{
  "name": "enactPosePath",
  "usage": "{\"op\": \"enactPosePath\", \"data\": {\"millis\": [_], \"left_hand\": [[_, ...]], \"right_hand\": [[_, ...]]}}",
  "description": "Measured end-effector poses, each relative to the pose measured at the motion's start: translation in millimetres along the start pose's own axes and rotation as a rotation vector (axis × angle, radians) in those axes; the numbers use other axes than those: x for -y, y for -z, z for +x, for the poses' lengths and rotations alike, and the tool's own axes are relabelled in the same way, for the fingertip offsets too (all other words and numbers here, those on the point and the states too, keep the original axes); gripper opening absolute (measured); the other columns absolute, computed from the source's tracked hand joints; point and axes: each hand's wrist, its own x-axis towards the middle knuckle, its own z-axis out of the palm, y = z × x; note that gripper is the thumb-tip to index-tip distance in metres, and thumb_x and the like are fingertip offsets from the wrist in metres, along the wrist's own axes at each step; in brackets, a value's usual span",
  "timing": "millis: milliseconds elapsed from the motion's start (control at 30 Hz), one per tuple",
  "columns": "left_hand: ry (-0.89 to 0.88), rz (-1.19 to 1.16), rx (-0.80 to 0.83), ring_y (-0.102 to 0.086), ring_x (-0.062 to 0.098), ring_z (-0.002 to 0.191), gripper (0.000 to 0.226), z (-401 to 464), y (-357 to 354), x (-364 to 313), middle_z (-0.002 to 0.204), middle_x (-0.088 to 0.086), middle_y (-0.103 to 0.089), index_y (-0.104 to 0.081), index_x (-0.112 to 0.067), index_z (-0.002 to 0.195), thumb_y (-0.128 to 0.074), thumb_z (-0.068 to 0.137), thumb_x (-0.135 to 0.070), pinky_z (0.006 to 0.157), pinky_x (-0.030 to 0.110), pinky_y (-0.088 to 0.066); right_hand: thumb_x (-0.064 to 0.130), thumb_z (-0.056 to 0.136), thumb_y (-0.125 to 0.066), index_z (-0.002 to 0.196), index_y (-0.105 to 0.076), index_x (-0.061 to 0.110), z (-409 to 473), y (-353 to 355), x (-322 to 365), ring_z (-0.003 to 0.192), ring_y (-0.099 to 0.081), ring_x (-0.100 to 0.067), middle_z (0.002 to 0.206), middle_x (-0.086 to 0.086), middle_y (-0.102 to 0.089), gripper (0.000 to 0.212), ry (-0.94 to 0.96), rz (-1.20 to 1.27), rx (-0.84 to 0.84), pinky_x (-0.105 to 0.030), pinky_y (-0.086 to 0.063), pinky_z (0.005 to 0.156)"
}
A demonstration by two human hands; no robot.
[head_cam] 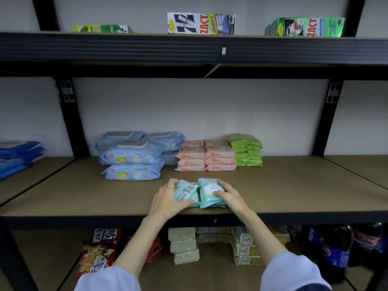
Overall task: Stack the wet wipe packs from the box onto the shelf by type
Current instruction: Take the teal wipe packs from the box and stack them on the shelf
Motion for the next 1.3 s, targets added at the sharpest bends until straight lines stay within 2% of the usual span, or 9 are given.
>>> {"op": "enactPosePath", "data": {"millis": [233, 333, 500, 700, 800, 900, 1000, 1200, 1300], "left_hand": [[0.045, -0.513, -0.095, -0.051, 0.016, 0.113, 0.027, 4, 10, 2, 0.114, 0.0, -0.059, -0.062, -0.028, 0.107, -0.06, 0.086, -0.011, 0.09, 0.026, -0.038], [0.126, -0.914, -0.095, -0.053, 0.025, 0.112, 0.034, 1, 15, -2, 0.117, 0.005, -0.058, -0.066, -0.025, 0.096, -0.041, 0.094, -0.003, 0.081, 0.033, -0.044], [0.241, -1.257, -0.022, -0.057, 0.025, 0.095, 0.034, 3, 19, -8, 0.119, 0.013, -0.054, -0.058, -0.013, 0.116, -0.03, 0.098, -0.007, 0.068, 0.04, -0.049], [0.211, -0.963, -0.043, -0.051, 0.02, 0.106, 0.029, 11, 3, -1, 0.127, 0.01, -0.052, -0.058, -0.015, 0.113, -0.04, 0.095, -0.003, 0.083, 0.024, -0.044], [0.174, -0.77, 0.015, -0.046, 0.013, 0.106, 0.034, 10, -2, 3, 0.122, 0.003, -0.049, -0.054, -0.01, 0.125, -0.042, 0.094, -0.001, 0.071, 0.015, -0.041], [0.173, -0.64, 0.057, -0.044, 0.011, 0.106, 0.036, 14, -8, 6, 0.122, 0.002, -0.048, -0.05, -0.011, 0.129, -0.044, 0.094, -0.005, 0.082, 0.018, -0.032], [0.158, -0.491, 0.119, -0.045, 0.012, 0.106, 0.034, 15, -14, 8, 0.129, 0.003, -0.05, -0.049, -0.015, 0.128, -0.05, 0.093, -0.015, 0.086, 0.02, -0.031], [0.158, -0.479, 0.178, -0.048, 0.014, 0.107, 0.027, 16, -12, 7, 0.129, 0.005, -0.05, -0.049, -0.021, 0.116, -0.056, 0.091, -0.024, 0.086, 0.022, -0.034], [0.197, -0.642, 0.163, -0.042, 0.011, 0.12, 0.04, 20, -7, 5, 0.142, 0.006, -0.04, -0.043, -0.015, 0.13, -0.053, 0.093, -0.026, 0.095, 0.021, -0.032]], "right_hand": [[0.031, 0.088, -0.055, 0.138, -0.04, 0.033, -4, 1, 0, 0.108, -0.048, -0.015, 0.132, 0.001, -0.048, 0.052, -0.005, 0.024, 0.007, -0.025, -0.034, 0.087], [0.029, 0.09, -0.054, 0.138, -0.04, 0.032, -4, 1, 0, 0.108, -0.047, -0.015, 0.132, 0.001, -0.048, 0.051, -0.007, 0.011, 0.008, -0.026, -0.035, 0.086], [0.029, 0.089, -0.053, 0.137, -0.041, 0.033, -4, 1, 0, 0.109, -0.048, -0.015, 0.133, 0.002, -0.048, 0.05, -0.02, 0.015, 0.005, -0.025, -0.035, 0.086], [0.03, 0.089, -0.053, 0.137, -0.041, 0.034, -3, 0, 1, 0.109, -0.047, -0.016, 0.134, 0.0, -0.048, 0.049, -0.015, 0.002, -0.007, -0.026, -0.035, 0.086], [0.032, 0.088, -0.054, 0.136, -0.04, 0.038, -2, -2, -1, 0.12, -0.044, -0.022, 0.136, -0.003, -0.048, 0.05, -0.016, -0.008, -0.024, -0.031, -0.036, 0.099], [0.033, 0.091, -0.052, 0.14, -0.036, 0.036, -2, -2, 0, 0.138, -0.021, -0.031, 0.143, -0.004, -0.043, 0.051, -0.012, -0.058, -0.025, -0.041, -0.014, 0.116], [0.033, 0.094, -0.048, 0.142, -0.031, 0.035, -5, -1, 4, 0.143, -0.004, -0.032, 0.15, -0.004, -0.033, 0.052, 0.0, -0.072, -0.011, -0.041, 0.003, 0.118], [0.039, 0.095, -0.041, 0.144, -0.026, 0.039, -1, -5, 8, 0.144, -0.011, -0.028, 0.151, -0.005, -0.032, 0.052, -0.02, -0.182, 0.025, -0.044, 0.012, 0.115], [0.045, 0.095, -0.039, 0.144, -0.025, 0.041, 2, -8, 7, 0.145, -0.012, -0.024, 0.151, 0.0, -0.032, 0.051, -0.034, -0.154, 0.02, -0.044, 0.014, 0.115]]}}
